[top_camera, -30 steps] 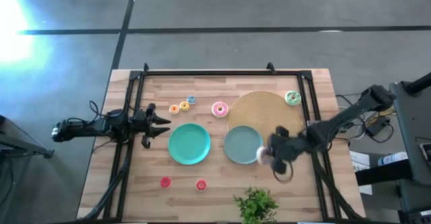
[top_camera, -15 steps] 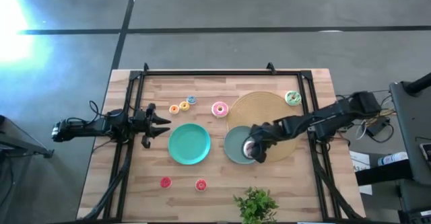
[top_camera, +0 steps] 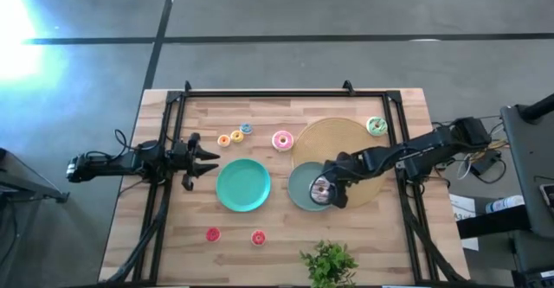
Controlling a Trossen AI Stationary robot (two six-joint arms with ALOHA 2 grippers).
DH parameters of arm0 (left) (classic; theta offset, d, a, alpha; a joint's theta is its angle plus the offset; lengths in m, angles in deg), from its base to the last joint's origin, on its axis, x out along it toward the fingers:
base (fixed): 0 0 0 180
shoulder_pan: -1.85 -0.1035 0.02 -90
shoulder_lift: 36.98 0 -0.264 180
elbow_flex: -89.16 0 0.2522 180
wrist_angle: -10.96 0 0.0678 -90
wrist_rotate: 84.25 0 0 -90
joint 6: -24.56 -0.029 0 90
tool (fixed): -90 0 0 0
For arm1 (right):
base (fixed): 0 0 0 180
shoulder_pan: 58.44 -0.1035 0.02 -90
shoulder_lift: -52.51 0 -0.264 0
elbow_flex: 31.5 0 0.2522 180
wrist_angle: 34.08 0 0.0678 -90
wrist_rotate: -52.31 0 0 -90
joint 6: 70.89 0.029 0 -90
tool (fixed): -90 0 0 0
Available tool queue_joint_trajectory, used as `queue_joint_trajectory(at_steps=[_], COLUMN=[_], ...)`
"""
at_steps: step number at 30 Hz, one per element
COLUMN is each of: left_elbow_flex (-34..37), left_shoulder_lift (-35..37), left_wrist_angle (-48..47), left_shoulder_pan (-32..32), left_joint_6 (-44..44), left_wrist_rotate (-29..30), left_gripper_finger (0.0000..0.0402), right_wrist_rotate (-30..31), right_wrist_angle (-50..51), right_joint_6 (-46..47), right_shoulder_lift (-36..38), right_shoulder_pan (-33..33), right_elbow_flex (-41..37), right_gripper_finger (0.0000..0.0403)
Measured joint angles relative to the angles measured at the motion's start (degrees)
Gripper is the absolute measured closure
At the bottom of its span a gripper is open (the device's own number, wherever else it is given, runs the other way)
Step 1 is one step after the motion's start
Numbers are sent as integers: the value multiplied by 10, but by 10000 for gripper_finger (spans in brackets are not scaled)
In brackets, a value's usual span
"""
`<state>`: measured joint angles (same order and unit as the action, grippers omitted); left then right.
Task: Pick & Place donuts
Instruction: Put the big purple donut on the light blue plate, then put the big blue donut on the light blue plate
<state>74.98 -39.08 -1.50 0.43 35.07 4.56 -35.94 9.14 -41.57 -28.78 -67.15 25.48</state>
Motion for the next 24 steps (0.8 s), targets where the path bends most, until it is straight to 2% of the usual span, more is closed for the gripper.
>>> queue_joint_trajectory(at_steps=[3,6,8,12,14,19,24], left_elbow_flex=[0,0,0,0,0,0,0], left_shoulder_lift=[0,0,0,0,0,0,0], left_wrist_angle=[0,0,0,0,0,0,0], left_shoulder_pan=[0,0,0,0,0,0,0], left_joint_6=[0,0,0,0,0,0,0], left_wrist_rotate=[0,1,1,1,1,1,1], left_gripper_finger=[284,284,284,284,284,284,284], right_wrist_rotate=[29,106,149,162,163,166,163], right_wrist_angle=[47,84,143,306,342,317,278], right_joint_6=[-18,2,35,109,121,93,8], right_shoulder_lift=[34,97,138,193,211,225,181], right_shoulder_pan=[0,-1,17,119,182,316,439], right_elbow_flex=[4,6,6,0,-6,-7,-7], right_gripper_finger=[175,171,170,175,176,177,183])
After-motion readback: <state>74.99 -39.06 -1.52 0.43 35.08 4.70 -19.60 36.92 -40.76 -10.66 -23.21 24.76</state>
